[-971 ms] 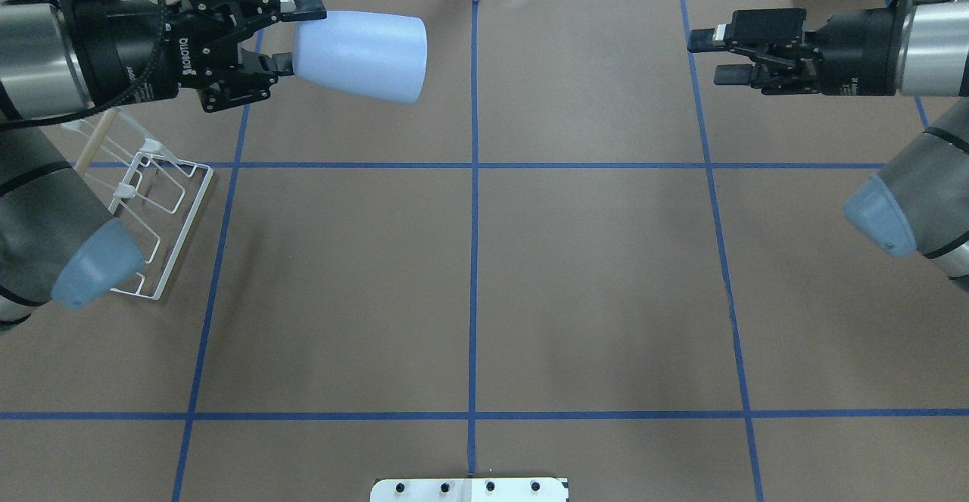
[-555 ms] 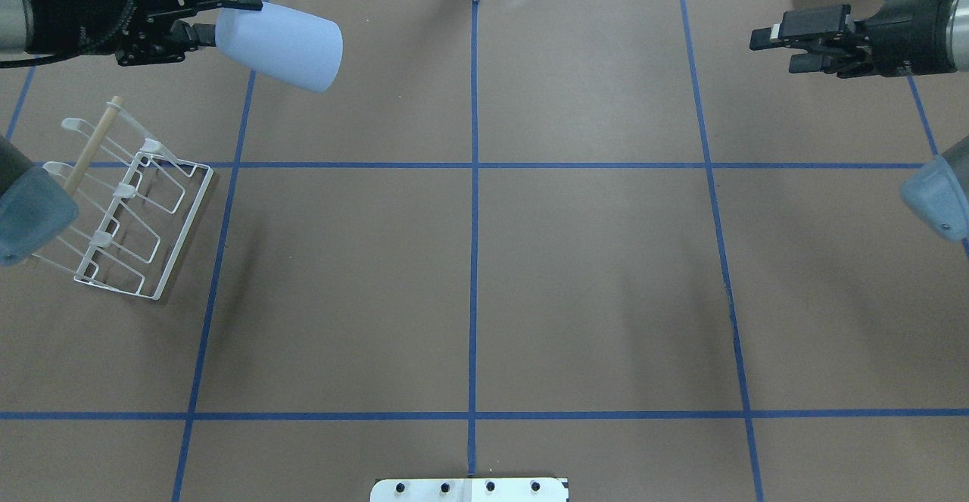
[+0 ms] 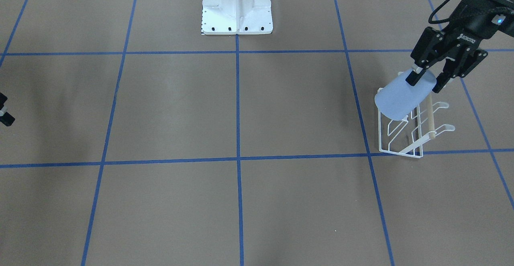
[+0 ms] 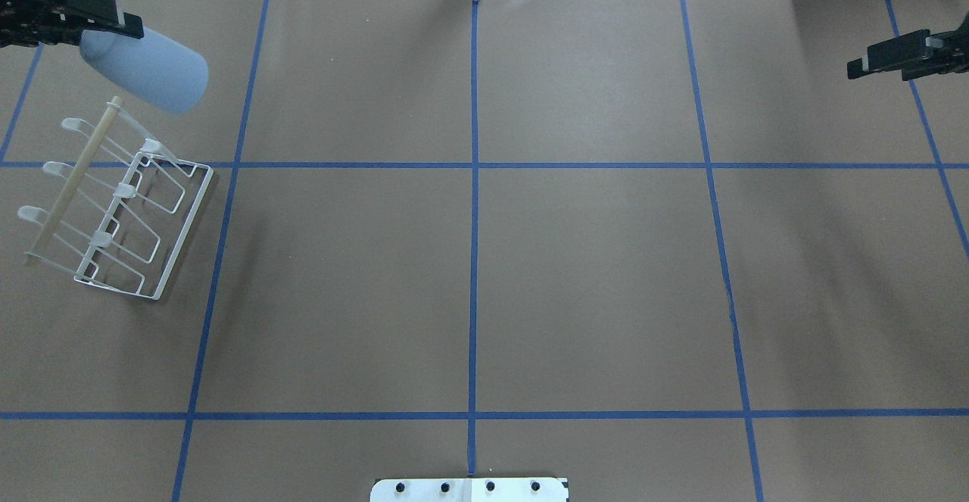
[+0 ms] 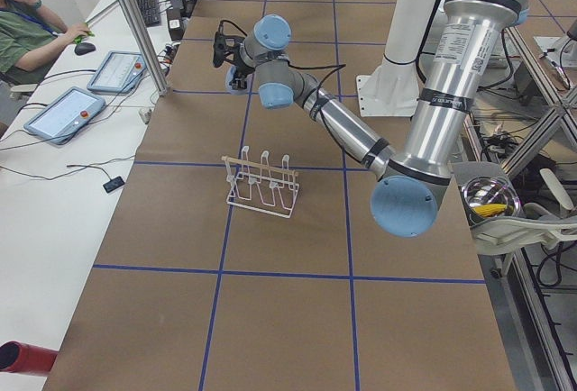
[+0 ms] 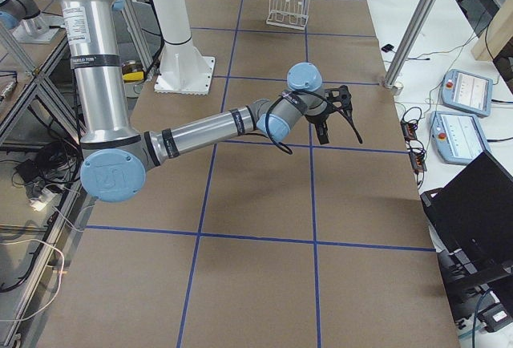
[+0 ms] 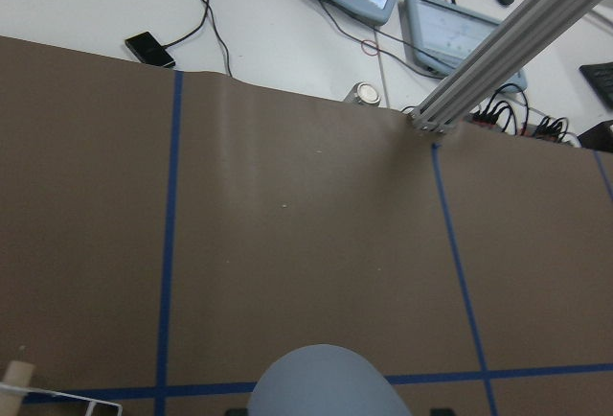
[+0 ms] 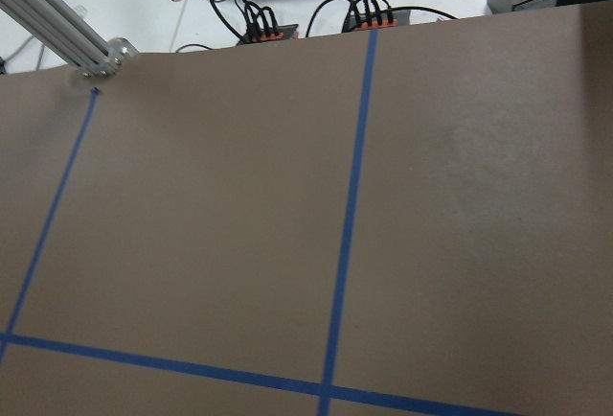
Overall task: Hang cup on cup holder
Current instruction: 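Carry the cup with the left gripper above the white wire rack, then lower the cup with the left gripper onto a rack peg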
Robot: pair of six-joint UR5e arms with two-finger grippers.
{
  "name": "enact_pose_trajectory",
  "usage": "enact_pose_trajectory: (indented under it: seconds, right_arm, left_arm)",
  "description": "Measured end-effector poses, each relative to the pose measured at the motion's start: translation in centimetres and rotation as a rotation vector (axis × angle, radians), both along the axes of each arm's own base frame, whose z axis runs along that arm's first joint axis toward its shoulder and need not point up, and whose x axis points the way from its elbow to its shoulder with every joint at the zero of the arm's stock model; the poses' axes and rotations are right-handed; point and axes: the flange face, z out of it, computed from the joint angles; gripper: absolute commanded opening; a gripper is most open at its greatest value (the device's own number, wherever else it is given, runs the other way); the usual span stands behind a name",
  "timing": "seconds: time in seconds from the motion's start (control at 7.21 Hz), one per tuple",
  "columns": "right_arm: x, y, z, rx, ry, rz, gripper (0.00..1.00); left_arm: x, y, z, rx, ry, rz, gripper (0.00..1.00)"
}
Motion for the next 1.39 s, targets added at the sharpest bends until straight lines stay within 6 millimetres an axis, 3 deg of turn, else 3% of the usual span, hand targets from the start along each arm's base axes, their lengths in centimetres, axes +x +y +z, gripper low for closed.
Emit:
enact_pose_trajectory:
  seconds: [0.42, 0.83, 1.39]
  right_arm:
    - [1.1, 0.3, 4.0, -0.160, 0.142, -0.138, 1.00]
    - [1.3, 1.3, 3.6, -0.249, 0.168, -0.168, 1.00]
    - [1.3, 1.4, 3.6, -0.261, 0.171, -0.170, 1.00]
  left_arm:
    - [0.4, -1.2, 2.5, -0.035, -0.125, 0.062, 0.00]
    - [1.8, -2.8, 4.8, -0.082, -0.153, 0.080, 0.00]
    - [4.2, -3.4, 6.3, -0.095, -0.198, 0.083, 0.00]
